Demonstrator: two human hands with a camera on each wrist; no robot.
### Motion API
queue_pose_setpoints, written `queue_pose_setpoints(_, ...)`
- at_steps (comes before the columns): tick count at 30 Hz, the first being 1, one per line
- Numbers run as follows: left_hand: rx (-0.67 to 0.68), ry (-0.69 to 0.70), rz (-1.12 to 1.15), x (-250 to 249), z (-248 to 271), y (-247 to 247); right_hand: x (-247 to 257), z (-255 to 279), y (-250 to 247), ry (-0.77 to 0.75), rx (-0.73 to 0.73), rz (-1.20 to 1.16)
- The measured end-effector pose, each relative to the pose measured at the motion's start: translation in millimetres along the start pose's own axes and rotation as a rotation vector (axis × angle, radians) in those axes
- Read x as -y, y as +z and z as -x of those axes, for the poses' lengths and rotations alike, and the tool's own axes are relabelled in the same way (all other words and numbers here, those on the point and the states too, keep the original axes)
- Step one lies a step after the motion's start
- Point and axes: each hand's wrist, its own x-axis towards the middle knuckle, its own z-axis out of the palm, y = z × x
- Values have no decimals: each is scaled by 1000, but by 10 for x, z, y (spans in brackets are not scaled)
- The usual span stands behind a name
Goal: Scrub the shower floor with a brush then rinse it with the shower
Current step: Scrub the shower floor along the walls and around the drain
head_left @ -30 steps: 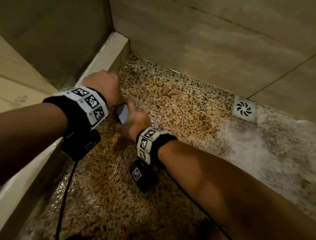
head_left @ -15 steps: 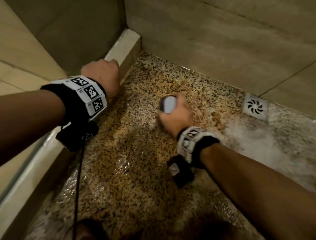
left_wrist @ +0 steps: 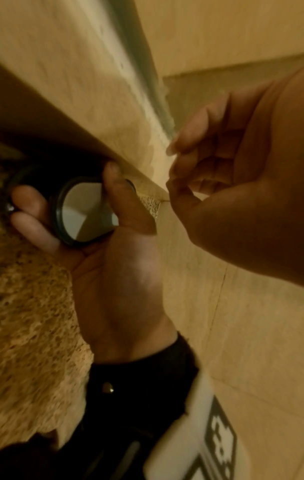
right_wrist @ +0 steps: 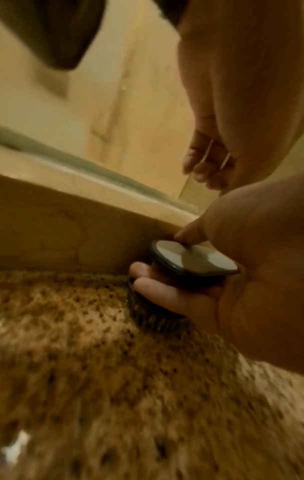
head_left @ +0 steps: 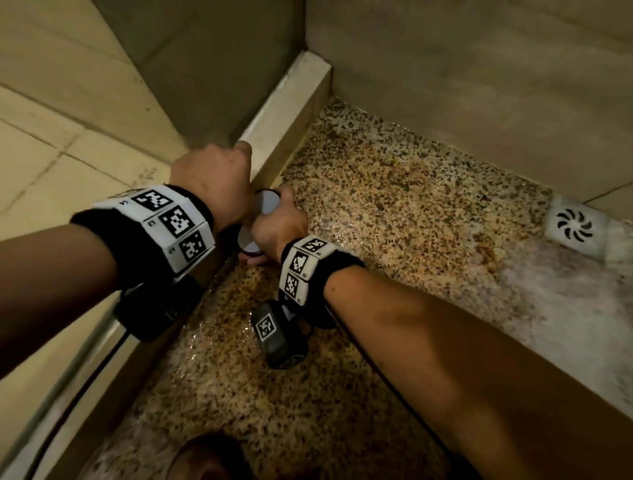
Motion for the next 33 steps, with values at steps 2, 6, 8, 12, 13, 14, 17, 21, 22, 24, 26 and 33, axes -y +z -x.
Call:
queue_pose_setpoints(2,-4,5,6,-16,-28,3,-4,-31,22,-15,22,-9)
queue_pose_setpoints(6,-31,44,8,-121,-123,-30,-94,39,-159,-25,-46,44)
queue_pose_setpoints(8,-35,84,8,-246,-175,-45,-319,77,-515,24,-65,45)
queue_pose_setpoints(12,17,202,12,-761,-177,-47,-953,336,-1585,162,-203,23)
queue_pose_setpoints(13,39,253,6,-921,-151,-35,-1142,438,-1850,184,-285,63)
queue_pose_setpoints(14,57,308,-9,-1068,-126,-22,-1304,541,-2098,215,-369,103)
queue_pose_setpoints(17,76,430,-67,-1390,-64,2,-1574,845,-2628,320,-502,-28)
queue_pose_setpoints(21,23,470,-118,-1488,-48,-66,-1293,872,-2308,222,-452,-88)
queue_pose_setpoints(22,9,467,-134,-1455,-57,-60,-1181,825,-2083,131,-400,-56)
queue_pose_setpoints(24,2,454,-147,-1367,-74,-21,-973,831,-1575,-2,-173,23)
queue_pose_setpoints(26,34,440,-203,-1306,-77,22,-888,932,-1215,-107,71,242)
queue_pose_setpoints(33,123,471,-277,-1527,-31,14,-1661,964,-2387,98,-236,150)
